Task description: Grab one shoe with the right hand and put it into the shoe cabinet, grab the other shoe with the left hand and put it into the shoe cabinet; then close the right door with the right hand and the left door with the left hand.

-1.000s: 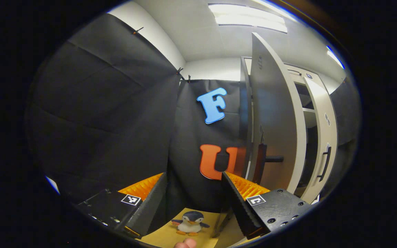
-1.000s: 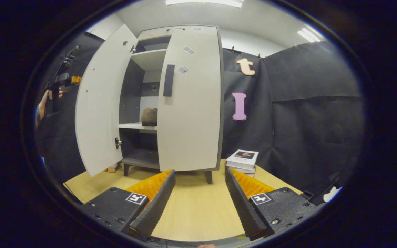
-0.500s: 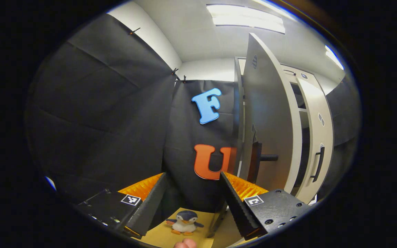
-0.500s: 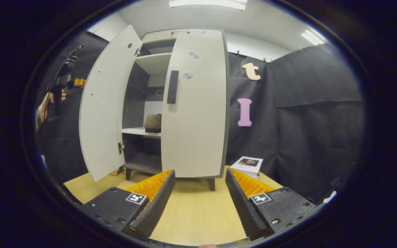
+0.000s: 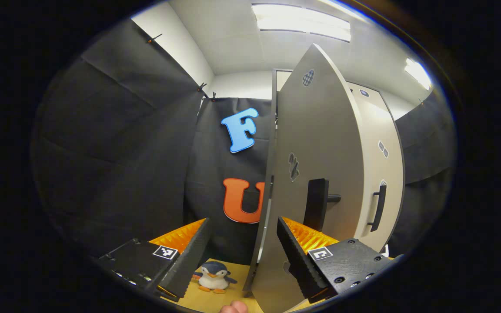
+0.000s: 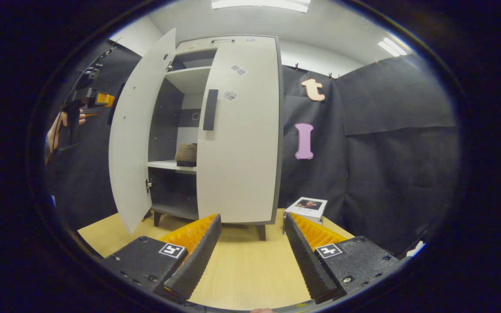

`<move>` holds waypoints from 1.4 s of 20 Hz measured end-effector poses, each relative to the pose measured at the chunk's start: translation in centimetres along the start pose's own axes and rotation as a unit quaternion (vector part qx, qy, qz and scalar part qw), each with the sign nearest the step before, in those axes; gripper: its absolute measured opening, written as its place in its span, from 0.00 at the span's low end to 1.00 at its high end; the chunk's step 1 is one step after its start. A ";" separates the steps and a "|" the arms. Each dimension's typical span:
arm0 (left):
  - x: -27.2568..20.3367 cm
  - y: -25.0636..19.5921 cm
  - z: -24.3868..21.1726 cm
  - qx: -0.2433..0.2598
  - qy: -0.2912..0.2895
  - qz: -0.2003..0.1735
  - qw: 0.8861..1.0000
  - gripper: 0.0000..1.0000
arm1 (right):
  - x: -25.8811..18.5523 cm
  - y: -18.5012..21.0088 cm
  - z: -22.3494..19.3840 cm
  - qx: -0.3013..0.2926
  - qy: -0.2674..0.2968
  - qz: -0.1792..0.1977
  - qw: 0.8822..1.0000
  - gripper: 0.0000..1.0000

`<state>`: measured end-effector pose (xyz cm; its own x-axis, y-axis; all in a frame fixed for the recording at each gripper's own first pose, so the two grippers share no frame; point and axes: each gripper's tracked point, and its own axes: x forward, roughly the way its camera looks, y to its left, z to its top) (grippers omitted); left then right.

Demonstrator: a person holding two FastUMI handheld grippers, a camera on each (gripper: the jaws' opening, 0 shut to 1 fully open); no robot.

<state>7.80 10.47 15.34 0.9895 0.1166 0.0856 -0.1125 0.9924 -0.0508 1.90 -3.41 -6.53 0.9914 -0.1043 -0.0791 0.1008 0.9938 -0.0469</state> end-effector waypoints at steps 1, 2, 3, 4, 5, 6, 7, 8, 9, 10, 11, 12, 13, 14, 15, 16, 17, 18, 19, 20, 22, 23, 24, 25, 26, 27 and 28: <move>0.3 -1.0 -0.2 -0.002 -0.001 -0.011 1.000 0.93 | -0.1 -0.2 -0.1 0.000 0.001 -0.002 1.000 0.95; 0.4 -2.1 -0.3 -0.002 -0.003 -0.021 1.000 0.93 | -0.2 -0.4 0.0 0.001 0.001 -0.005 1.000 0.95; 0.7 -2.9 -0.4 -0.003 -0.004 -0.030 1.000 0.93 | -0.2 -0.6 0.0 0.002 0.000 -0.009 1.000 0.95; 0.9 -3.9 -0.5 -0.003 -0.004 -0.037 0.999 0.93 | -0.3 -1.0 0.0 0.003 -0.001 -0.013 1.000 0.95; 1.2 -4.8 -0.6 -0.002 -0.004 -0.044 0.999 0.93 | -0.4 -1.3 0.0 0.004 -0.001 -0.017 1.000 0.95; 1.6 -5.8 -0.8 -0.001 -0.004 -0.051 0.999 1.00 | -0.5 -1.6 0.0 0.005 0.000 -0.022 1.000 0.96; 2.0 -6.8 -0.9 0.002 -0.003 -0.061 0.998 0.93 | -0.7 -2.0 -0.1 0.006 0.001 -0.027 1.000 0.95; 2.2 -7.6 -1.0 0.006 -0.006 -0.069 0.998 0.93 | -0.9 -2.2 -0.1 0.007 0.001 -0.031 1.000 0.95; 2.5 -8.3 -1.0 0.010 -0.013 -0.071 0.997 0.95 | -1.0 -2.5 -0.1 0.008 0.001 -0.035 0.999 0.95; 2.8 -8.6 -1.0 0.017 -0.019 -0.067 0.997 0.95 | -1.1 -2.9 0.0 0.008 0.001 -0.039 0.999 0.94; 3.0 -8.7 -1.2 0.022 -0.020 -0.061 0.998 0.95 | -1.3 -3.2 0.0 0.008 0.002 -0.043 0.999 0.94; 3.1 -8.9 -1.4 0.023 -0.018 -0.056 0.998 0.95 | -1.3 -3.4 0.0 0.007 0.002 -0.047 0.999 0.95; 3.2 -9.0 -1.7 0.020 -0.014 -0.056 0.998 0.95 | -1.2 -3.5 0.0 0.006 0.002 -0.050 0.999 0.95; 3.1 -8.8 -1.6 0.016 -0.012 -0.057 0.998 0.94 | -1.2 -3.7 0.0 0.005 0.002 -0.053 0.999 0.95; 3.0 -8.5 -1.6 0.014 -0.011 -0.056 0.998 0.95 | -1.2 -3.9 0.0 0.005 0.004 -0.056 0.998 0.95; 2.8 -8.1 -1.3 0.015 -0.010 -0.053 0.998 0.95 | -1.3 -4.4 -0.2 0.006 0.006 -0.058 0.998 0.94; 2.2 -7.8 -1.1 0.014 -0.011 -0.050 0.999 0.95 | -1.3 -4.6 -0.3 0.008 0.008 -0.057 0.998 0.94; 1.6 -7.3 -0.6 0.010 -0.014 -0.048 0.999 0.95 | -1.2 -4.5 -0.4 0.010 0.010 -0.056 0.998 0.94; 0.8 -7.3 -0.1 0.005 -0.018 -0.051 0.999 0.95 | -1.1 -4.4 -0.4 0.012 0.012 -0.053 0.998 0.94; 0.1 -7.3 0.3 0.001 -0.021 -0.057 0.998 0.95 | -1.0 -4.1 -0.2 0.013 0.013 -0.049 0.999 0.95; -1.3 -6.7 0.7 0.006 -0.015 -0.058 0.998 0.95 | -0.7 -3.7 0.9 0.012 0.013 -0.035 0.999 0.95; -2.0 -6.3 0.8 0.011 -0.015 -0.055 0.998 0.95 | -0.5 -3.5 1.7 0.011 0.012 -0.027 1.000 0.95; -2.7 -6.3 0.6 0.016 -0.013 -0.056 0.998 0.95 | -0.4 -3.3 2.3 0.011 0.011 -0.015 1.000 0.95; -3.8 -6.3 0.3 0.019 -0.009 -0.054 0.998 0.95 | -0.3 -2.9 2.8 0.010 0.011 -0.006 1.000 0.94; -4.9 -6.3 -0.4 0.020 -0.002 -0.053 0.998 0.95 | -0.4 -2.9 3.5 0.010 0.006 -0.002 1.000 0.94; -6.0 -6.6 -1.4 0.018 0.010 -0.053 0.998 0.94 | -0.7 -2.8 4.1 0.011 -0.002 -0.002 1.000 0.95; -7.2 -7.0 -2.6 0.018 0.021 -0.053 0.998 0.95 | -0.8 -2.7 4.4 0.012 -0.008 -0.002 1.000 0.94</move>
<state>1.73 2.63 12.49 0.9989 0.0088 0.0464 -0.0084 0.9999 -0.0087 1.20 -5.82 -2.00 0.9922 -0.1073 -0.0633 0.1061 0.9941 -0.0223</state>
